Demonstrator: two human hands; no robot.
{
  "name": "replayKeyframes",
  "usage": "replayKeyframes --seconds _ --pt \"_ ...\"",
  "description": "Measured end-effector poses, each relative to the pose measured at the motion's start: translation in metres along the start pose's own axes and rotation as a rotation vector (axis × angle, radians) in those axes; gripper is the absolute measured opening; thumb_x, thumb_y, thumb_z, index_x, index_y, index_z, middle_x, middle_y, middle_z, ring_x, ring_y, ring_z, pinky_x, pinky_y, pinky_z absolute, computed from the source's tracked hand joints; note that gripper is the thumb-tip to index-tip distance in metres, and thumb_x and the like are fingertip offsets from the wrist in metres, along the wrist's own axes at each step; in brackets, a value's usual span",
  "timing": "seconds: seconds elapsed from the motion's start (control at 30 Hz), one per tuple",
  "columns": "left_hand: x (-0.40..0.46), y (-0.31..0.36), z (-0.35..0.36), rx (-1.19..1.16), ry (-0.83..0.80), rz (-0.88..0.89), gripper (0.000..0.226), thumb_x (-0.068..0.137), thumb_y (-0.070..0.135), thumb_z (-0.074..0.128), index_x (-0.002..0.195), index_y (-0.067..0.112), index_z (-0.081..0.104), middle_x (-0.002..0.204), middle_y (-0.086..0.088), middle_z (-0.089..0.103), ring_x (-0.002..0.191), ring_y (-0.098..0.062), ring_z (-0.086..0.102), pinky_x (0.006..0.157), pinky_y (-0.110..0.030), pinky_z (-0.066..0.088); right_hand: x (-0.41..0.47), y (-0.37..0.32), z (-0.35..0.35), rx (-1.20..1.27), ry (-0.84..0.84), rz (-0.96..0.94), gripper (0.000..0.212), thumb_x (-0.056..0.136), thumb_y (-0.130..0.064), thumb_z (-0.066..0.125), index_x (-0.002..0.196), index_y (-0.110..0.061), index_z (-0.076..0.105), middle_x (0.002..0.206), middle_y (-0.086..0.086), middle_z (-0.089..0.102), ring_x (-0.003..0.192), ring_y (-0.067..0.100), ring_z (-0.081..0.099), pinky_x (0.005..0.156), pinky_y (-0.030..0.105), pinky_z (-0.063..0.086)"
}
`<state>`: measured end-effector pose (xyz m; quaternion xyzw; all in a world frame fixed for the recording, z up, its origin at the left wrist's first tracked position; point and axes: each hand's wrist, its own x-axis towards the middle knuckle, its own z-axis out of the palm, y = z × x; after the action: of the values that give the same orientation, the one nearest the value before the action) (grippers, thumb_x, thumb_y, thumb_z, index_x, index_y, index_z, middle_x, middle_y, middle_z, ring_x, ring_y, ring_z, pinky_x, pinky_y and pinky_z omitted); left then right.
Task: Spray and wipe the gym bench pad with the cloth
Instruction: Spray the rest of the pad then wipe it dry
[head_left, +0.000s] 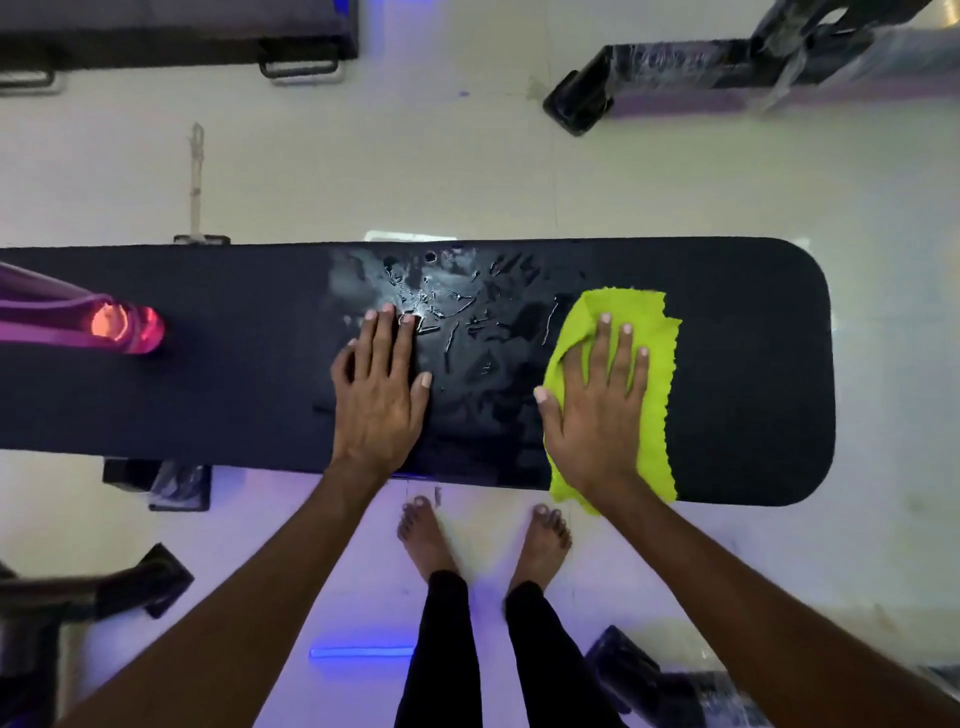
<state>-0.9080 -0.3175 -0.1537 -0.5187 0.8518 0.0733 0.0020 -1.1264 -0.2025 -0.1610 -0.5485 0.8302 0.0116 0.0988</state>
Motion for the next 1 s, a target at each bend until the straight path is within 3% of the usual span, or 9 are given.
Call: replayKeyframes --seconds 0.1,0.17,0.23,0.37,0.47,0.57,0.7,0.87,1.0 --pt "0.002 -0.004 0.007 0.012 -0.005 0.004 0.064 0.105 0.041 0.034 0.162 0.012 0.034 0.171 -0.015 0.029 0.157 -0.033 0.030 0.115 -0.051 0.030 0.051 -0.024 -0.004 0.012 0.022 -0.239 0.073 0.107 -0.059 0.025 0.169 -0.022 0.014 0.177 0.020 0.006 0.163 0.046 0.006 0.130 0.066 0.009" --pt "0.005 -0.014 0.006 -0.014 -0.002 0.037 0.061 0.104 0.041 0.036 0.159 0.014 0.039 0.168 -0.013 0.035 0.153 -0.032 0.035 0.112 -0.051 0.033 0.074 -0.030 -0.007 0.029 0.018 -0.259 0.074 0.107 -0.061 0.014 0.170 -0.024 0.008 0.178 0.016 0.003 0.165 0.041 0.003 0.131 0.064 0.007" --pt "0.008 -0.029 0.002 -0.029 0.015 0.024 0.057 0.104 0.039 0.037 0.156 0.016 0.041 0.166 -0.013 0.037 0.152 -0.032 0.035 0.112 -0.052 0.033 0.073 -0.026 -0.008 0.054 0.019 -0.212 0.074 0.108 -0.058 0.009 0.170 -0.019 0.006 0.179 0.014 0.002 0.166 0.037 0.001 0.132 0.061 0.008" --pt "0.013 -0.058 0.001 0.031 -0.003 -0.039 0.063 0.107 0.044 0.031 0.165 0.017 0.028 0.174 -0.015 0.021 0.161 -0.031 0.021 0.119 -0.051 0.027 0.041 -0.006 -0.005 0.082 0.047 -0.042 0.070 0.109 -0.045 0.020 0.169 -0.011 0.010 0.178 0.014 0.004 0.166 0.034 0.002 0.131 0.061 0.012" --pt "0.011 -0.064 0.010 0.058 0.005 -0.036 0.066 0.108 0.047 0.028 0.167 0.019 0.020 0.176 -0.014 0.014 0.163 -0.030 0.016 0.121 -0.051 0.025 0.031 -0.029 0.001 -0.022 0.019 0.034 0.068 0.108 -0.046 0.024 0.163 -0.007 0.026 0.177 0.020 0.005 0.164 0.043 0.004 0.130 0.065 0.010" --pt "0.011 -0.064 0.018 0.057 0.043 -0.045 0.066 0.108 0.048 0.028 0.167 0.020 0.019 0.176 -0.013 0.014 0.163 -0.029 0.015 0.121 -0.050 0.024 0.064 -0.055 0.001 -0.057 0.009 -0.134 0.073 0.107 -0.053 0.025 0.166 -0.010 0.022 0.176 0.024 0.005 0.163 0.048 0.005 0.130 0.066 0.008" --pt "0.010 -0.068 0.021 0.039 0.071 -0.028 0.066 0.108 0.048 0.028 0.167 0.021 0.018 0.176 -0.012 0.013 0.163 -0.028 0.015 0.120 -0.050 0.024 0.123 -0.046 -0.011 -0.047 0.007 -0.362 0.070 0.109 -0.057 0.012 0.170 -0.025 0.006 0.179 0.012 0.005 0.166 0.036 0.004 0.132 0.061 0.010" --pt "0.010 -0.067 0.023 0.042 0.084 -0.036 0.067 0.107 0.049 0.028 0.167 0.022 0.017 0.176 -0.012 0.013 0.163 -0.028 0.014 0.120 -0.050 0.025 0.097 -0.046 -0.010 0.020 0.068 -0.077 0.069 0.109 -0.053 0.022 0.170 -0.024 0.009 0.178 0.015 0.005 0.165 0.037 0.004 0.132 0.060 0.008" --pt "0.010 -0.067 0.024 0.024 0.084 -0.039 0.067 0.107 0.049 0.029 0.167 0.022 0.018 0.176 -0.011 0.012 0.164 -0.027 0.013 0.121 -0.049 0.023 0.069 -0.085 0.001 -0.037 0.035 -0.041 0.077 0.107 -0.062 0.016 0.170 -0.017 0.010 0.176 0.024 0.003 0.163 0.047 0.002 0.130 0.067 0.007"
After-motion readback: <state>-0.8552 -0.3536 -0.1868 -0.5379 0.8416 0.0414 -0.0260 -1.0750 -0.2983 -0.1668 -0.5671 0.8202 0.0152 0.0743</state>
